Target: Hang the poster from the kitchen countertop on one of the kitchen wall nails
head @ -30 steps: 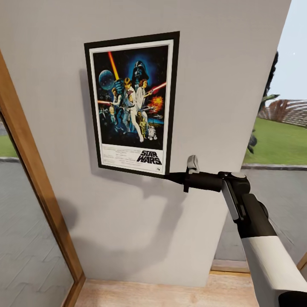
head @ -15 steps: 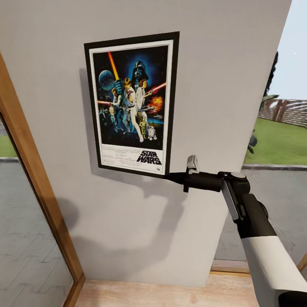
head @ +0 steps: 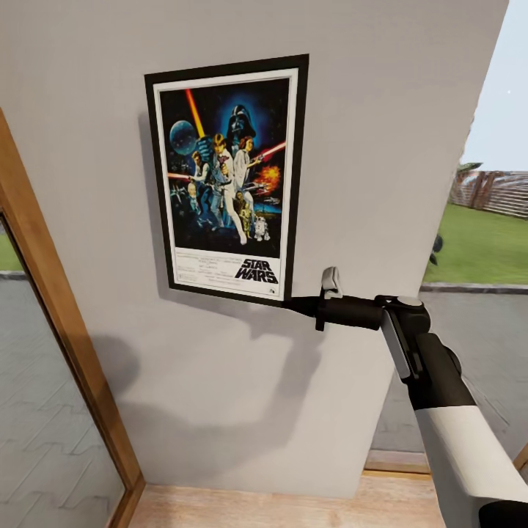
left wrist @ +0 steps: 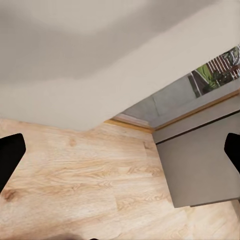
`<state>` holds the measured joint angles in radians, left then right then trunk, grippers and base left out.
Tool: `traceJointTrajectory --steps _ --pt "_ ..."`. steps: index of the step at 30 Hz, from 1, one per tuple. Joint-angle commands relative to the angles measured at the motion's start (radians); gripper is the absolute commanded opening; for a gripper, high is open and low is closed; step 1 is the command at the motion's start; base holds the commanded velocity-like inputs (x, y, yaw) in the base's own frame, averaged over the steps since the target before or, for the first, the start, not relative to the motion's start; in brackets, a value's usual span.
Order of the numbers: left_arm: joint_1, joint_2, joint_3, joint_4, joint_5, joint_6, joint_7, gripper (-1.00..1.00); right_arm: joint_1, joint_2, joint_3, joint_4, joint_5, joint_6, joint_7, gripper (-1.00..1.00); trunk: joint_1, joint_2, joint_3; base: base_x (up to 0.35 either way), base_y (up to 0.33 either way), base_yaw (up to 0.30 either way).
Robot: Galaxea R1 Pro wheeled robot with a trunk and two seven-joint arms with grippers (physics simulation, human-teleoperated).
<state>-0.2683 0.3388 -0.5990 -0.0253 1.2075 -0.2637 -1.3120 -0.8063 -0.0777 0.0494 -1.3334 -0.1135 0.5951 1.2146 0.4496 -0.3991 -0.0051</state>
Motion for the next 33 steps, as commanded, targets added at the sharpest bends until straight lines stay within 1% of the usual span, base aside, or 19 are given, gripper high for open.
traceJointTrajectory --steps 1,9,21,27,33 --pt "0.0 0.0 -0.008 0.0 0.008 -0.006 -0.001 1.0 0.0 -0.001 0.002 0.0 -0.009 0.01 0.0 -1.0 0.0 -0.001 -0.001 0.021 0.0 0.0" --pt "0.0 0.0 -0.008 0.0 0.008 -0.006 -0.001 1.0 0.0 -0.001 0.002 0.0 -0.009 0.01 0.0 -1.0 0.0 -0.001 -0.001 0.093 0.0 0.0" --pt "0.0 0.0 -0.008 0.0 0.008 -0.006 -0.001 1.0 0.0 -0.001 0.002 0.0 -0.009 0.01 0.0 -1.0 0.0 -0.001 -0.001 0.013 0.0 0.0" --pt "0.0 0.0 -0.008 0.0 0.008 -0.006 -0.001 1.0 0.0 -0.001 0.001 0.0 -0.008 0.01 0.0 -1.0 0.0 -0.001 -0.001 0.139 0.0 0.0" --pt "0.0 0.0 -0.008 0.0 0.008 -0.006 -0.001 1.0 0.0 -0.001 0.001 0.0 -0.008 0.01 0.0 -1.0 0.0 -0.001 -0.001 0.037 0.0 0.0"
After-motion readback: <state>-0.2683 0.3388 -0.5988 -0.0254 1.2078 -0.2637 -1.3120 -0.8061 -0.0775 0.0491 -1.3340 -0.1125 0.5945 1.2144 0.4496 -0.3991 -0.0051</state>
